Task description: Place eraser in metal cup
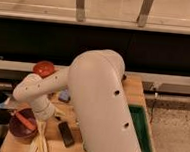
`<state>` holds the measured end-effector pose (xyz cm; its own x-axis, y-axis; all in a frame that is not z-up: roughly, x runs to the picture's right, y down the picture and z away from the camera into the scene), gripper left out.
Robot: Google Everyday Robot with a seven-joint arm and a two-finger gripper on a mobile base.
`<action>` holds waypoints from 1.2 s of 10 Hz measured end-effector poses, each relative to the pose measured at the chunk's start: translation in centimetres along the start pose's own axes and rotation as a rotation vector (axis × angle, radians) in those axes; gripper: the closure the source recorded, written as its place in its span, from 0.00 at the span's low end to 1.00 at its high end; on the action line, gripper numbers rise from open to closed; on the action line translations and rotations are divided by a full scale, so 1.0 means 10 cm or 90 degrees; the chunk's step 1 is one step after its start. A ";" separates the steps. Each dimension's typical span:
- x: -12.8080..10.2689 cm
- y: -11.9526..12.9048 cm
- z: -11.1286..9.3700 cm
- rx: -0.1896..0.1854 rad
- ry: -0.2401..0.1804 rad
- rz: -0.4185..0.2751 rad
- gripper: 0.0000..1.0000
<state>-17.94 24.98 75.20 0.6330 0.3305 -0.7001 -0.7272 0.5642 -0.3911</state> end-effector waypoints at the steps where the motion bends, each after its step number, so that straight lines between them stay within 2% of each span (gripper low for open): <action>1: 0.02 -0.03 0.00 0.001 0.001 0.007 0.20; 4: 0.11 -0.47 -0.13 0.008 0.010 0.057 0.20; 6: 0.07 -0.61 -0.09 -0.005 0.019 0.068 0.20; 9: 0.04 -0.55 0.02 -0.020 0.035 0.062 0.20; 12: 0.09 -0.43 0.13 -0.033 0.051 0.052 0.20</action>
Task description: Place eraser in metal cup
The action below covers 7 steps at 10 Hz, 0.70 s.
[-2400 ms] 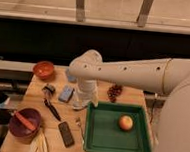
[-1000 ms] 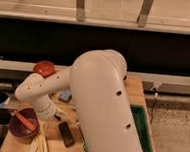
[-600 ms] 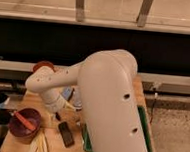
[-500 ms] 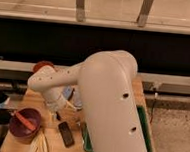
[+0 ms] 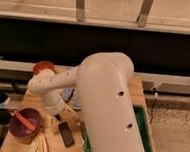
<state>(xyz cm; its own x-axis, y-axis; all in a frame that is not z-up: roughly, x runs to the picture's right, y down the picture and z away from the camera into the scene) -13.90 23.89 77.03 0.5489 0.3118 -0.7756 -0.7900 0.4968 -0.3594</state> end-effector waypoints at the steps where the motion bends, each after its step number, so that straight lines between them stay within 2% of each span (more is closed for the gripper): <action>1: 0.01 0.07 0.07 -0.005 0.009 -0.005 0.20; 4: 0.02 0.13 0.25 -0.020 0.033 -0.010 0.20; 7: 0.01 0.25 0.35 -0.024 0.049 -0.026 0.20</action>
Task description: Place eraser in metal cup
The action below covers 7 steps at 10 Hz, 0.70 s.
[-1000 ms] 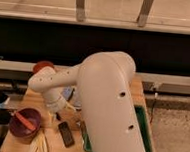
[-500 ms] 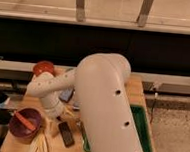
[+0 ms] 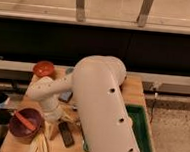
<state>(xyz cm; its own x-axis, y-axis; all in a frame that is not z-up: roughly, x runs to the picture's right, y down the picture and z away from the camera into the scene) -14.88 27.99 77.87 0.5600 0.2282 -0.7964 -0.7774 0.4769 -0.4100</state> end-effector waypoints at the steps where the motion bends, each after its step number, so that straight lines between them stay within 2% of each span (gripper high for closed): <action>1: 0.00 0.03 0.03 0.002 0.005 -0.003 0.24; 4: -0.01 0.06 0.07 0.006 0.011 0.000 0.54; 6: -0.01 0.04 0.03 0.010 -0.005 0.010 0.72; 7: 0.00 -0.01 -0.01 0.014 -0.020 0.017 0.84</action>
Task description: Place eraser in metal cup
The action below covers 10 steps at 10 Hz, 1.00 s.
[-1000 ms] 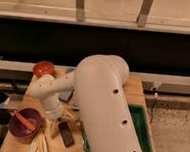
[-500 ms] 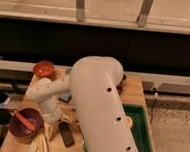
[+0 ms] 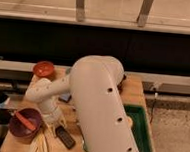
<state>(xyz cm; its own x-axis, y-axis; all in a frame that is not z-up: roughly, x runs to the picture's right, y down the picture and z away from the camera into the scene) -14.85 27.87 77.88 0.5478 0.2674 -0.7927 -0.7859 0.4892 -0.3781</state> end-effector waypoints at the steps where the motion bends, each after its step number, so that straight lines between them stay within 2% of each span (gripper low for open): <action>1: 0.03 -0.03 -0.03 0.001 -0.007 0.006 0.94; 2: 0.05 -0.04 -0.07 0.002 -0.015 0.010 0.99; 7: 0.10 -0.20 -0.46 0.010 -0.084 0.035 1.00; 9: 0.11 -0.36 -0.71 0.009 -0.121 0.057 1.00; 10: 0.09 -0.46 -0.93 0.002 -0.153 0.076 1.00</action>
<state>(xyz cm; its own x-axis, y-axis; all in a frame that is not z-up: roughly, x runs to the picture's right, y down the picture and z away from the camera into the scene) -13.38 18.09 74.45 0.5041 0.5130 -0.6948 -0.8483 0.4451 -0.2868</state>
